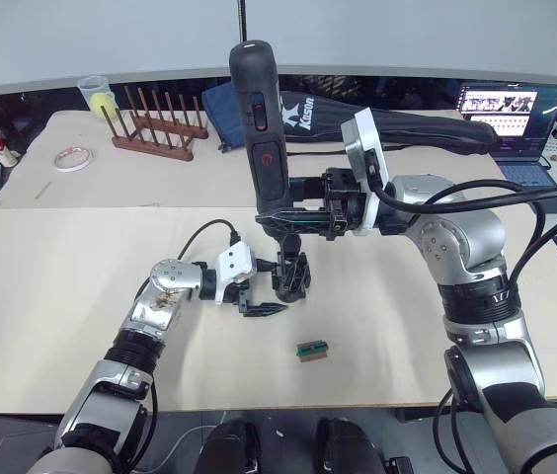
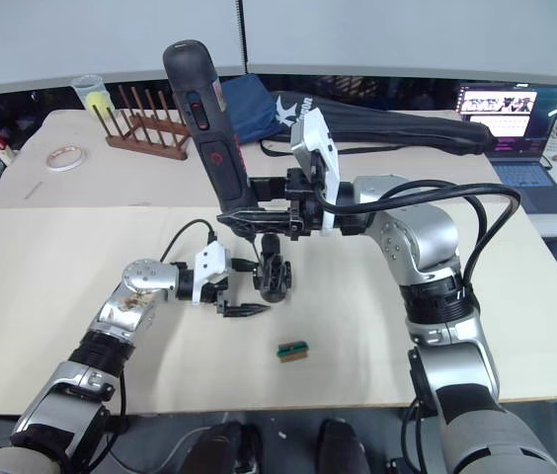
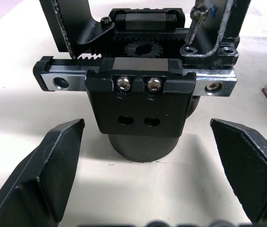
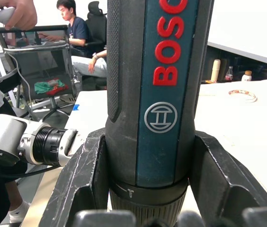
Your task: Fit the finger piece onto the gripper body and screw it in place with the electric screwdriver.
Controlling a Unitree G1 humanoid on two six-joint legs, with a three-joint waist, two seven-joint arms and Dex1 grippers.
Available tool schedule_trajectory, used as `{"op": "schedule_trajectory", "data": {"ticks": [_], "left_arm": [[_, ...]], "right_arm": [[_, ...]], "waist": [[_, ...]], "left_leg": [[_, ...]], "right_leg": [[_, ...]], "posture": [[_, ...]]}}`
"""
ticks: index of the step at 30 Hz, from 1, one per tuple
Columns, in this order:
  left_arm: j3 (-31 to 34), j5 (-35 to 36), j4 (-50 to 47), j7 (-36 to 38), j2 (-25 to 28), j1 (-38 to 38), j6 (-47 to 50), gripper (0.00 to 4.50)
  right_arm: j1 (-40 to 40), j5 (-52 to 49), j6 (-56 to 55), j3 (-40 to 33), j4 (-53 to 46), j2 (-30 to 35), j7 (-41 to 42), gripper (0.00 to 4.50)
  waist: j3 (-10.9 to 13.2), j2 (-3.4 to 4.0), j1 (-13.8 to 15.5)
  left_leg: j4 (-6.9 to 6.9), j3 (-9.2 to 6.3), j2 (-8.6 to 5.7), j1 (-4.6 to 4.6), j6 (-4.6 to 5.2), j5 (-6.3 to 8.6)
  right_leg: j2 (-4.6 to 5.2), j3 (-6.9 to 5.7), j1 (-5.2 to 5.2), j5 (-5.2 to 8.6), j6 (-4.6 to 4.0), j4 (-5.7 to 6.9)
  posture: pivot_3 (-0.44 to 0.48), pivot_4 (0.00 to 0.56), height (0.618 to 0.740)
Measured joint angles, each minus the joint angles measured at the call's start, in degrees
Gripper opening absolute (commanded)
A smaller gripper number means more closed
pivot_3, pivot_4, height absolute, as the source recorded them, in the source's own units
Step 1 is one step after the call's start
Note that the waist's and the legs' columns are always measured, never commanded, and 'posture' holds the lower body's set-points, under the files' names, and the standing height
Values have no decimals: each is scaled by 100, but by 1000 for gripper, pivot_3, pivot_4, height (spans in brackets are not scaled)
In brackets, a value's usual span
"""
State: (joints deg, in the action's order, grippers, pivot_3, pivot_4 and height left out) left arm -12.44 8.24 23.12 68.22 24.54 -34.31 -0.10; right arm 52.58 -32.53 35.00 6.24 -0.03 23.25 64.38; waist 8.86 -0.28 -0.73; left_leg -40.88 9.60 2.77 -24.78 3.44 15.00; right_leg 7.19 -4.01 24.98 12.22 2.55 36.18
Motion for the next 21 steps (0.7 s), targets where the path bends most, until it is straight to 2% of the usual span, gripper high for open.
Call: {"op": "schedule_trajectory", "data": {"ticks": [21], "left_arm": [[0,0,0,-2,0,0,2,4500]], "right_arm": [[-19,70,-34,10,-23,-26,10,1966]], "waist": [[0,0,1]], "left_leg": [[0,0,0,0,0,0]], "right_leg": [[0,0,0,0,0,0]], "posture": [[0,150,740]]}}
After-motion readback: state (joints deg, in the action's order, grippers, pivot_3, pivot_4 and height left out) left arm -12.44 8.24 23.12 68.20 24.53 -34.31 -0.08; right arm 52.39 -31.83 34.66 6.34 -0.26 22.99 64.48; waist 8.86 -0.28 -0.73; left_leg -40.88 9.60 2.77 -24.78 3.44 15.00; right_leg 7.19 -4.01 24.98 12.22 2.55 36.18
